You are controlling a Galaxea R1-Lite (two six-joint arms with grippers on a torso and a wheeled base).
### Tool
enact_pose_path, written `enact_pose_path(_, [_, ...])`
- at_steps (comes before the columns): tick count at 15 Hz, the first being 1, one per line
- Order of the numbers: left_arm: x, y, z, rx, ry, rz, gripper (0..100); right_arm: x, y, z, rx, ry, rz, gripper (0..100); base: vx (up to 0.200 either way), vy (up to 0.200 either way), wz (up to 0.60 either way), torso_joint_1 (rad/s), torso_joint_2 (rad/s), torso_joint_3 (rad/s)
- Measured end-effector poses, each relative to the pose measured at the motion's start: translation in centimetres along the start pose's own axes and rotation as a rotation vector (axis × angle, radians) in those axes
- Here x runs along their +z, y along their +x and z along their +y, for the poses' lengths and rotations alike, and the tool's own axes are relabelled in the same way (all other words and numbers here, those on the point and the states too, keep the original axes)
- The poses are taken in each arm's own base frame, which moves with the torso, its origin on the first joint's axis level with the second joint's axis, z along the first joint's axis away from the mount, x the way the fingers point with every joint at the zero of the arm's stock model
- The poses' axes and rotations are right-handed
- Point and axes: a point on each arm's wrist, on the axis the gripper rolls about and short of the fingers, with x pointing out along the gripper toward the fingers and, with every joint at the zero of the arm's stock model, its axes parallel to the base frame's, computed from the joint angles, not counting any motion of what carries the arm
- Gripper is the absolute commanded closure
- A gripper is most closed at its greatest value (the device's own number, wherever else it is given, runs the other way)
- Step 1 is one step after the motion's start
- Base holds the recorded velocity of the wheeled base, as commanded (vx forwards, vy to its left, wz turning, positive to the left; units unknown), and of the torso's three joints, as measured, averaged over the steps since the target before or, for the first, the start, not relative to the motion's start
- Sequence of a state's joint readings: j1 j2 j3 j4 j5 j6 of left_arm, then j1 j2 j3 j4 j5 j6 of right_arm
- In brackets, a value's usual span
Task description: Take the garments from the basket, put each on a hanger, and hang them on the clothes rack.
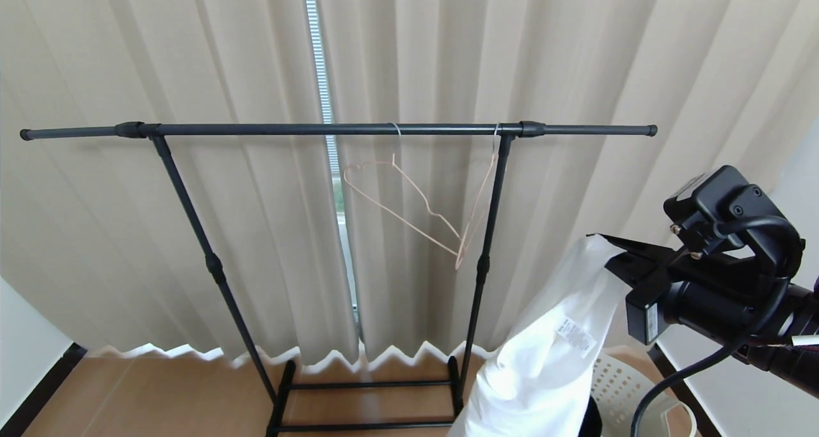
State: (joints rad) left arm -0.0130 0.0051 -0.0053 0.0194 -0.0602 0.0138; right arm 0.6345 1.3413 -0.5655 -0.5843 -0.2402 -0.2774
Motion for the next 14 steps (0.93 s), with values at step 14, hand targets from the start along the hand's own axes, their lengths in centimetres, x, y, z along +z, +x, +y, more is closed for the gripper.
enact_pose_path(14, [4.4, 4.3, -0.1, -0.2, 0.036, 0.331, 0, 1.5, 1.6, 1.8, 0.045, 0.082, -0.014, 100, 0.0, 0.0, 0.0, 0.0, 0.0, 0.0])
